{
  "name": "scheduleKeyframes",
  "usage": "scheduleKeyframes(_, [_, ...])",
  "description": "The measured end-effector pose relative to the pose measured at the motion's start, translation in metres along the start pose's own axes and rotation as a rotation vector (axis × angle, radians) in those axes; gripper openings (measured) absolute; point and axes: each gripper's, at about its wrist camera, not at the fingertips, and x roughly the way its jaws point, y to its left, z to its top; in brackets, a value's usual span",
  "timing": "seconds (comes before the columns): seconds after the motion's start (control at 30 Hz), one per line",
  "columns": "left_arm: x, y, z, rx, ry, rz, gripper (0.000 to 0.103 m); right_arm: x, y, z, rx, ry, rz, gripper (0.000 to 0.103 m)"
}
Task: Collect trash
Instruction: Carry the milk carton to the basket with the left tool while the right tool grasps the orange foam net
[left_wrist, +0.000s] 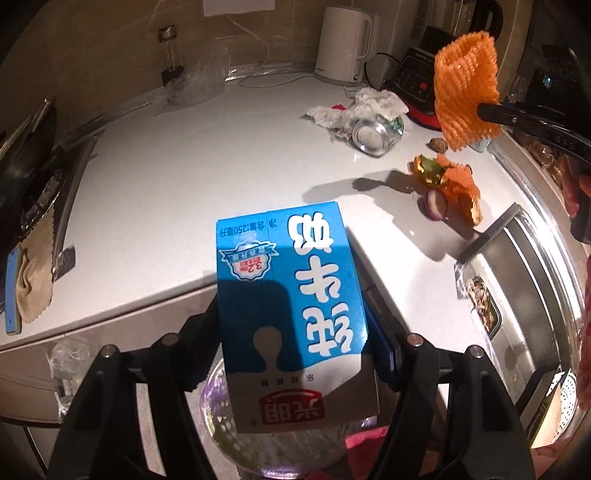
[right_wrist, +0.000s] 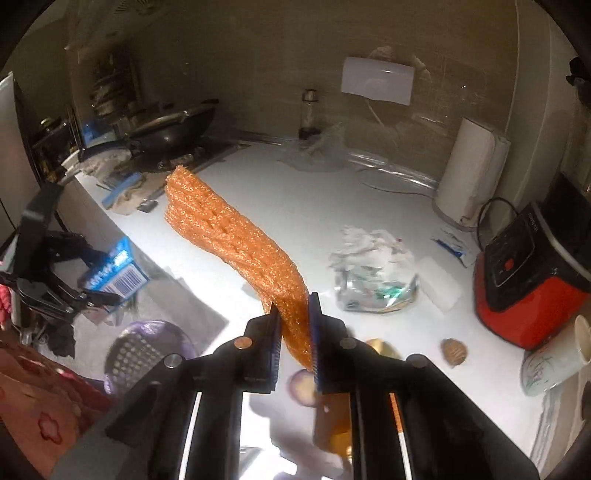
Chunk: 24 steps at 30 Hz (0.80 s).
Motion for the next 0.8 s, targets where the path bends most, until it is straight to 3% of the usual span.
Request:
scheduleKeyframes(0.23, [0.024,0.005,-0.076,-0.009,0.117,-0.008,0.066,0.006,0.058,-0.037,0.169,-0.016,0.099,0.015])
scheduleKeyframes(0.6, [0.131,-0.001,-0.151,-0.002,0.314,-0.005,0.066,-0.018,0.104,-0.054,0.228,-0.017,0.068,0.018])
scheduleKeyframes(0.67, [0.143,-0.001,-0.154,-0.012,0.339,-0.014,0.069,-0.021,0.106,-0.056,0.230,-0.019,0.062,0.018])
scheduleKeyframes(0.7, [0.146,-0.001,-0.156,-0.017,0.347,-0.014,0.076,-0.021,0.106,-0.056,0.233,-0.018,0.061,0.019])
scheduleKeyframes(0.8, [0.145,-0.004,-0.157,-0.006,0.329,0.000,0.085,-0.020,0.106,-0.055,0.237,-0.015,0.061,0.019])
